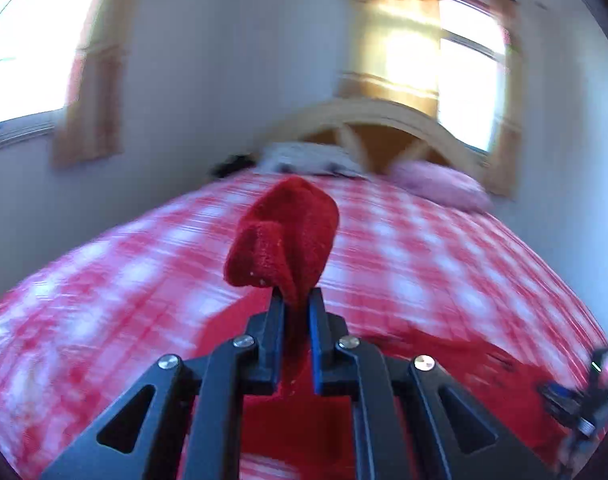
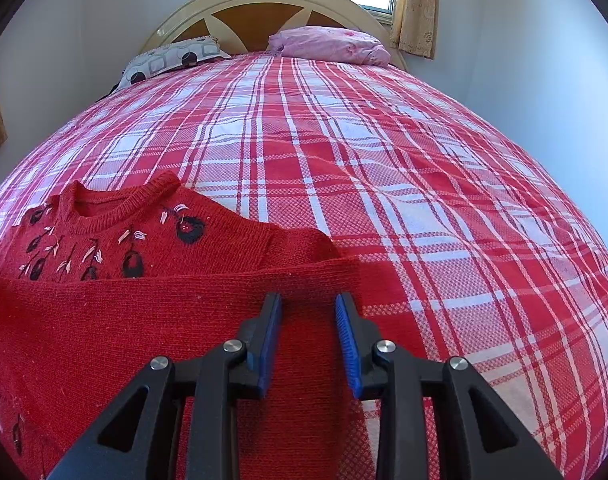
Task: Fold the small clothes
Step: 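Grasp the other sleeve with the left tool and fold it across the body, then grasp the sweater side with the right tool and fold it toward the center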
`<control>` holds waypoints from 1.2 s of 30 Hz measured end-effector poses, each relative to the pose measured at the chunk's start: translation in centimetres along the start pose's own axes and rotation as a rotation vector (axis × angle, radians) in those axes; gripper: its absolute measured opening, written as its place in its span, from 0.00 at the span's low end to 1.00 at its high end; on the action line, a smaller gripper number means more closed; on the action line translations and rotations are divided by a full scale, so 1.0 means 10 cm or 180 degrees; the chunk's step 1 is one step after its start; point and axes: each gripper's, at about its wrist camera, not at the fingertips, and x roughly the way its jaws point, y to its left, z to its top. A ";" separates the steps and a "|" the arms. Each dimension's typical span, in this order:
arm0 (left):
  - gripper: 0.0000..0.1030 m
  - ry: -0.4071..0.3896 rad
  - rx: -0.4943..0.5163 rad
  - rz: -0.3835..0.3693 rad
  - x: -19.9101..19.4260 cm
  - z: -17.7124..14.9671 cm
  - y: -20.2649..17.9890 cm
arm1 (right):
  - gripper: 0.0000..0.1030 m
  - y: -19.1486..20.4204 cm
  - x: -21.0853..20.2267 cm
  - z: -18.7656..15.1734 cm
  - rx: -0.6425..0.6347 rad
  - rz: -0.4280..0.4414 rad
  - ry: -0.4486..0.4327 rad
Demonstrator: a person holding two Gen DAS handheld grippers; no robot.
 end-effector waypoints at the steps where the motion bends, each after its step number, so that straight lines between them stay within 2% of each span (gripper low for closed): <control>1: 0.11 0.0071 0.0119 -0.0118 0.06 -0.10 -0.28 | 0.29 0.01 0.00 0.00 0.0000 0.0002 0.0001; 5: 0.11 0.0335 0.0601 -0.0321 0.29 -0.57 -1.10 | 0.29 0.01 0.00 0.00 0.0010 0.0008 -0.0003; 6: 0.13 0.0408 0.0721 -0.0329 0.34 -0.68 -1.20 | 0.29 0.01 0.00 0.00 0.0005 0.0008 -0.0005; 7: 0.18 0.0518 0.0883 -0.0319 0.39 -0.83 -1.34 | 0.29 0.00 0.00 0.00 0.0005 0.0009 -0.0005; 8: 0.19 0.0704 0.1040 -0.0340 0.46 -0.98 -1.45 | 0.29 0.00 0.00 -0.01 0.0007 0.0012 -0.0006; 10: 0.20 0.0999 0.1178 -0.0428 0.46 -1.12 -1.54 | 0.29 0.00 0.00 -0.01 0.0017 0.0023 -0.0006; 11: 0.20 0.1070 0.1204 -0.0500 0.40 -1.14 -1.55 | 0.29 0.00 0.00 -0.01 0.0025 0.0032 -0.0006; 12: 0.24 0.1036 0.1211 -0.0604 0.28 -1.13 -1.51 | 0.29 0.00 0.00 0.00 0.0036 0.0045 -0.0005; 13: 0.43 0.0982 0.1214 -0.0655 0.18 -1.11 -1.48 | 0.29 -0.01 0.00 -0.01 0.0043 0.0053 -0.0005; 14: 0.56 0.0911 0.1205 -0.0691 0.05 -1.08 -1.41 | 0.30 -0.01 0.00 -0.01 0.0052 0.0064 -0.0003; 15: 0.79 0.0839 0.1170 -0.0686 -0.06 -1.06 -1.33 | 0.30 -0.01 0.00 -0.01 0.0057 0.0071 0.0000; 16: 0.88 0.0740 0.1100 -0.0656 -0.19 -1.04 -1.22 | 0.30 -0.02 0.00 -0.01 0.0066 0.0084 0.0010; 17: 0.89 0.0647 0.1014 -0.0633 -0.30 -1.04 -1.08 | 0.30 -0.03 0.00 0.00 0.0074 0.0102 0.0023; 19: 0.90 0.0639 0.0905 -0.0582 -0.39 -1.02 -0.88 | 0.30 -0.05 -0.06 0.06 0.0116 0.0186 0.0037; 21: 0.90 0.0716 0.0769 -0.0436 -0.35 -1.03 -0.67 | 0.31 -0.06 -0.28 0.11 0.0268 0.0369 -0.0127; 22: 0.90 0.0759 0.0688 -0.0340 -0.30 -1.04 -0.57 | 0.32 -0.05 -0.42 0.13 0.0388 0.0566 -0.0229; 24: 0.90 0.0884 0.0520 -0.0111 -0.13 -1.12 -0.36 | 0.56 0.07 -0.63 0.14 0.0536 0.1055 -0.0262; 25: 0.89 0.1018 0.0387 0.0031 -0.02 -1.17 -0.24 | 0.61 0.16 -0.67 0.13 0.0512 0.1226 -0.0227; 27: 0.88 0.1234 0.0064 0.0162 0.15 -1.22 -0.03 | 0.63 0.44 -0.69 0.08 0.0288 0.1448 -0.0081; 28: 0.88 0.1381 -0.0193 0.0165 0.21 -1.25 0.10 | 0.63 0.61 -0.66 0.04 0.0144 0.1478 0.0015; 29: 0.87 0.1399 -0.0346 0.0115 0.24 -1.25 0.16 | 0.63 0.75 -0.61 -0.01 0.0037 0.1497 0.0094; 30: 0.87 0.1301 -0.0440 0.0064 0.21 -1.22 0.19 | 0.63 0.86 -0.57 -0.05 -0.0015 0.1496 0.0153; 32: 0.88 0.1229 -0.0426 0.0086 0.15 -1.23 0.19 | 0.63 1.06 -0.41 -0.14 -0.0046 0.1421 0.0332; 34: 0.87 0.1290 -0.0413 0.0080 0.18 -1.27 0.17 | 0.63 1.18 -0.36 -0.19 -0.0078 0.1375 0.0304; 35: 0.87 0.1281 -0.0412 0.0085 0.17 -1.27 0.15 | 0.61 1.24 -0.37 -0.20 -0.0167 0.1307 0.0245; 36: 0.89 0.1266 -0.0413 0.0091 0.19 -1.26 0.15 | 0.47 1.32 -0.38 -0.19 -0.0285 0.1241 0.0217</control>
